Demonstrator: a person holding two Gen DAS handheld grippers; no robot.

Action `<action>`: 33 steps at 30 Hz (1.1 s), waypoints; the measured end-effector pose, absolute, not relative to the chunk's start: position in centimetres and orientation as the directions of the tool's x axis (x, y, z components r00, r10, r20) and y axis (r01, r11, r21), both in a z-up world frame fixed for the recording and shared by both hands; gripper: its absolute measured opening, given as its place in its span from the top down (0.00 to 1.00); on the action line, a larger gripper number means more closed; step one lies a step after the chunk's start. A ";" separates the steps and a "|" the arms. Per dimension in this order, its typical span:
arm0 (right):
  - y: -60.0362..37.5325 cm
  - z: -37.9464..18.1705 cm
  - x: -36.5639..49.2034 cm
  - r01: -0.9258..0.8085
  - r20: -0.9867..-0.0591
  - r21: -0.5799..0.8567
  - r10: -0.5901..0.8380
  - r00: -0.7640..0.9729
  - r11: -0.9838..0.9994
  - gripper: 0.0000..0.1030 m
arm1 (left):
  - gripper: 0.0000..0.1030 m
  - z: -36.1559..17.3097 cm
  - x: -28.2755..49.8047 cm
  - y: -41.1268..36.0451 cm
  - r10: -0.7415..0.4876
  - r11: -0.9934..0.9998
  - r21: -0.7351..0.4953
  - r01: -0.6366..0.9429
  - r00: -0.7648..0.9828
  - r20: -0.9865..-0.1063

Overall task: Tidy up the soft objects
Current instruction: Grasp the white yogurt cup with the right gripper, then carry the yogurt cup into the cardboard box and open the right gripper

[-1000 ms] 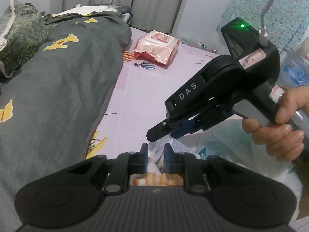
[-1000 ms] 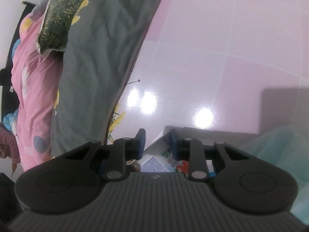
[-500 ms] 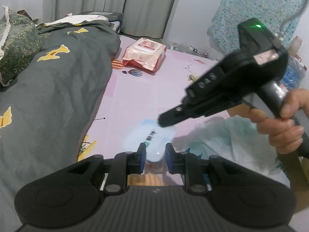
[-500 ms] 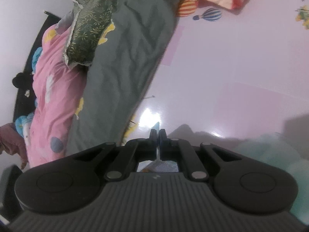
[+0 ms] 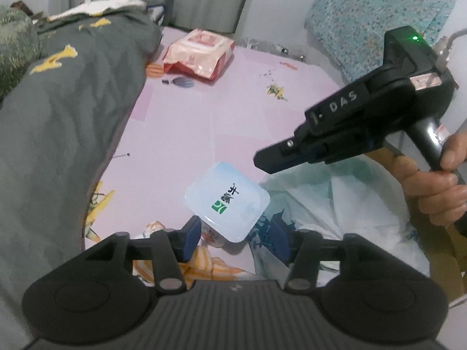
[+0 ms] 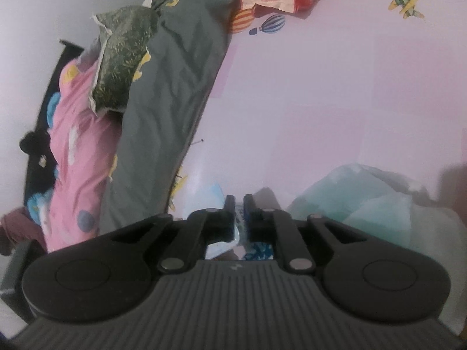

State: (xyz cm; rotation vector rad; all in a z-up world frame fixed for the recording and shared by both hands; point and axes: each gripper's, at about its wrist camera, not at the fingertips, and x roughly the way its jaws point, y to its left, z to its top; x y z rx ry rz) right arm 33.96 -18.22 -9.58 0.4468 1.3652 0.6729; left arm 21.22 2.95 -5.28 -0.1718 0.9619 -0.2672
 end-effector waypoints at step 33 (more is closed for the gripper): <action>-21.3 -0.7 29.8 -0.261 -0.596 0.736 0.781 0.189 0.625 0.75 | 0.51 4.7 19.1 -3.0 -0.311 0.948 -0.162 0.274 0.689 -0.654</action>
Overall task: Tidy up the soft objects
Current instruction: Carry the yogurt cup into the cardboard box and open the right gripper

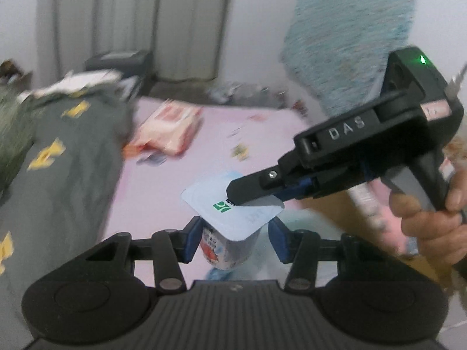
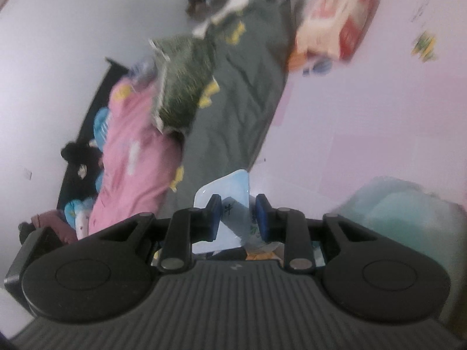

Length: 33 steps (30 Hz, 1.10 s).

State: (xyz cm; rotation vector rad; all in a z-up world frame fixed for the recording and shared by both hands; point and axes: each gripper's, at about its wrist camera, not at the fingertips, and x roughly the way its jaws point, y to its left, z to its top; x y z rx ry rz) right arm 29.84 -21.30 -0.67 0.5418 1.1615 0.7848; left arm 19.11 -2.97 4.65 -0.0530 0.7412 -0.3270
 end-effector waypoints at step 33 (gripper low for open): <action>-49.3 -12.0 13.0 0.304 -0.721 0.693 0.616 0.317 0.654 0.69 | 0.49 2.4 14.6 -20.6 -0.603 0.732 -0.312 0.606 0.361 -0.712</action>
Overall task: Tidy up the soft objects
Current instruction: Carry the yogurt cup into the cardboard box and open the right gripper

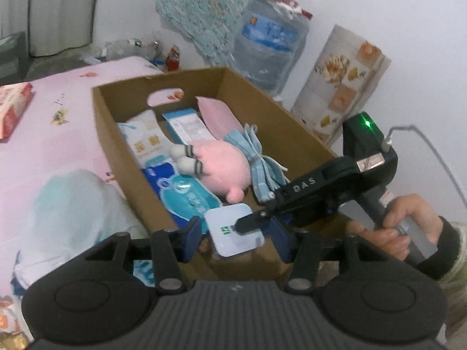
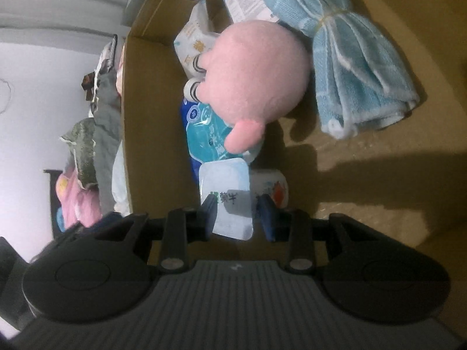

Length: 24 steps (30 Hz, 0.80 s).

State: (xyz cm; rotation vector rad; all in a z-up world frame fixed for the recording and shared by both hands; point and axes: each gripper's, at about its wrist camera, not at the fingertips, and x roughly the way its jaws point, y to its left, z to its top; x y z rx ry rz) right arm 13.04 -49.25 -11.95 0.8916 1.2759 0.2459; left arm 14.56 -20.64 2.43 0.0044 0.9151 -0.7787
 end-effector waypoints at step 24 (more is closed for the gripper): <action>-43.6 -10.9 15.1 0.174 -0.787 0.608 0.560 0.258 0.774 0.73 | 0.45 1.1 11.7 -5.7 -0.472 0.880 -0.324 0.348 0.554 -0.686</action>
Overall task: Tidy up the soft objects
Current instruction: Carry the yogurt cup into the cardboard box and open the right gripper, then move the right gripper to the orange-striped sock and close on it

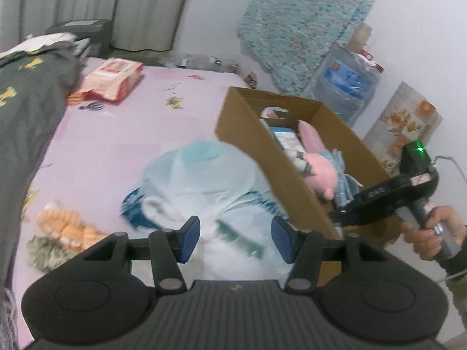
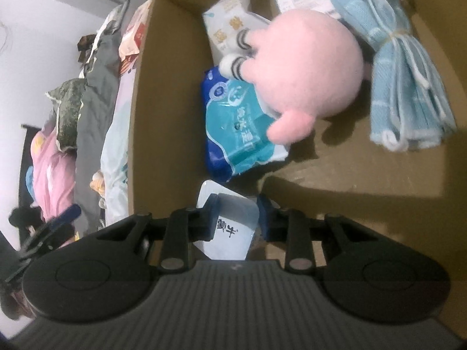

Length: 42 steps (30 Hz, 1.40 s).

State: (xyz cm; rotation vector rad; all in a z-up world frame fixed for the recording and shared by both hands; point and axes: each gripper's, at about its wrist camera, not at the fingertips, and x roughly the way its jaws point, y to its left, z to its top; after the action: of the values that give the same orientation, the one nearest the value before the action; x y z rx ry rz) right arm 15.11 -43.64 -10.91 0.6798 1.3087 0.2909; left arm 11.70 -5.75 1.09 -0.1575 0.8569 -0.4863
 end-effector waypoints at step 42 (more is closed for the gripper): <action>-6.7 -9.8 28.1 -0.418 -0.788 0.587 0.607 -0.101 0.693 0.50 | 0.38 -7.3 14.4 6.1 -0.279 0.940 -0.339 0.029 0.638 -0.718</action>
State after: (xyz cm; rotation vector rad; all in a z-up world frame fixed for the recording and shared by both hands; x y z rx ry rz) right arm 28.07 -6.73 -9.85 0.1677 1.4321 0.8681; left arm 14.39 6.15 -7.32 -0.3106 0.8648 -0.1791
